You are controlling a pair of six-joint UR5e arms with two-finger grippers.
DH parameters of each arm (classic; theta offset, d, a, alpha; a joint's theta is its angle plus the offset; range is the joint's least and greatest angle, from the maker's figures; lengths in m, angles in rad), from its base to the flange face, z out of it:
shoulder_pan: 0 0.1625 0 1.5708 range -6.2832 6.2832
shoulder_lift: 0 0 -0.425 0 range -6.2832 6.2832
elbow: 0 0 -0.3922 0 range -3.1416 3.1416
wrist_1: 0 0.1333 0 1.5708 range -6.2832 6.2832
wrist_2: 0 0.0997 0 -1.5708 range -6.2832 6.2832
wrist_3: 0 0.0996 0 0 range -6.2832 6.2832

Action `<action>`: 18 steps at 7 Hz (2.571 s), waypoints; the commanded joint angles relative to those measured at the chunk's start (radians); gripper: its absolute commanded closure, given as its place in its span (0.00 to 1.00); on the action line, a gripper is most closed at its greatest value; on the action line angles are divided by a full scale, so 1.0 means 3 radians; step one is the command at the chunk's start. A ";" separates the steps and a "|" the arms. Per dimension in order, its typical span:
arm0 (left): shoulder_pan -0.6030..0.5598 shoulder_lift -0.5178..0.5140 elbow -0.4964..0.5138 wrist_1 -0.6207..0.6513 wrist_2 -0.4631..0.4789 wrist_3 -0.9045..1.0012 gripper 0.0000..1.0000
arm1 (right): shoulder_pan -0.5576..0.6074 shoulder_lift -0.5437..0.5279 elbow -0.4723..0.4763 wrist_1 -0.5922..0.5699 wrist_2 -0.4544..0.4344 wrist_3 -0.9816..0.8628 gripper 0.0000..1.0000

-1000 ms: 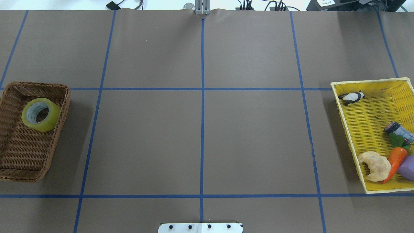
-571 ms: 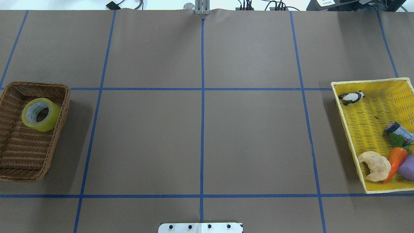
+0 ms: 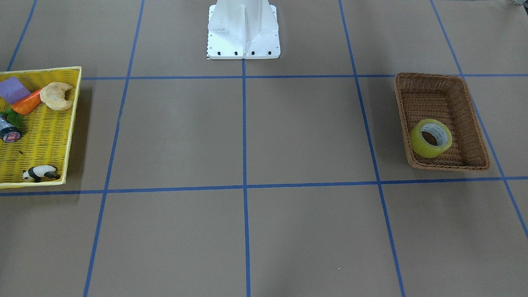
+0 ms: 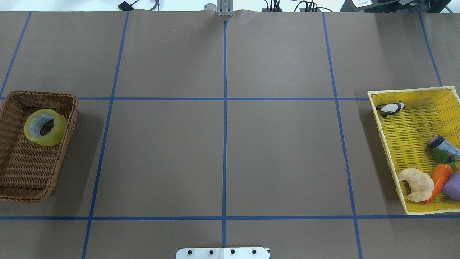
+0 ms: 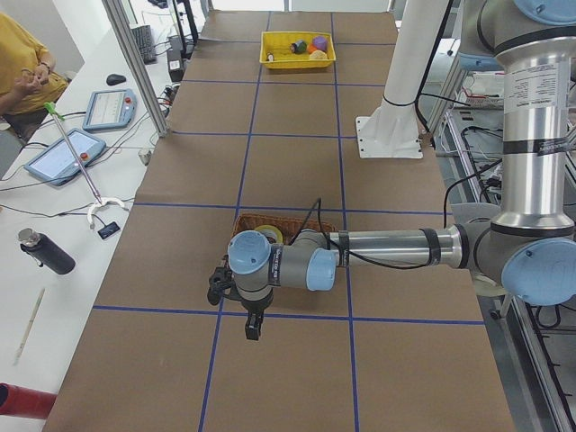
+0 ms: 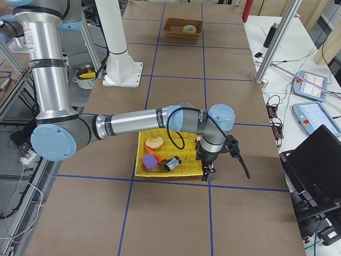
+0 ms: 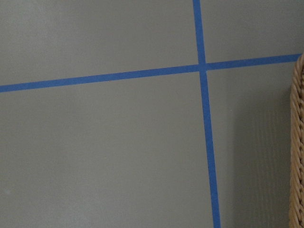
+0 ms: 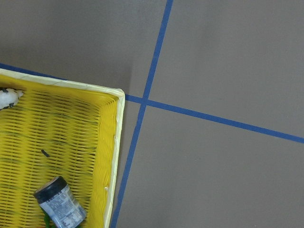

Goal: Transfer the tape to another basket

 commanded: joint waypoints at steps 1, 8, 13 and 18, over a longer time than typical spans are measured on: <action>-0.0008 0.0008 -0.0138 0.0084 -0.0078 -0.0002 0.02 | 0.0015 -0.0083 0.0004 0.0000 0.0004 0.0006 0.00; -0.0008 0.0049 -0.0266 0.0054 -0.0048 0.0013 0.02 | 0.0056 -0.0114 -0.0001 0.0000 0.0004 0.0016 0.00; -0.0008 0.0039 -0.0271 0.0054 -0.0048 0.0008 0.02 | 0.0056 -0.0155 -0.0113 0.0091 -0.0006 0.0011 0.00; -0.0008 0.0059 -0.0271 0.0054 -0.0048 0.0008 0.02 | 0.0056 -0.0180 -0.0394 0.0506 0.0009 0.0022 0.00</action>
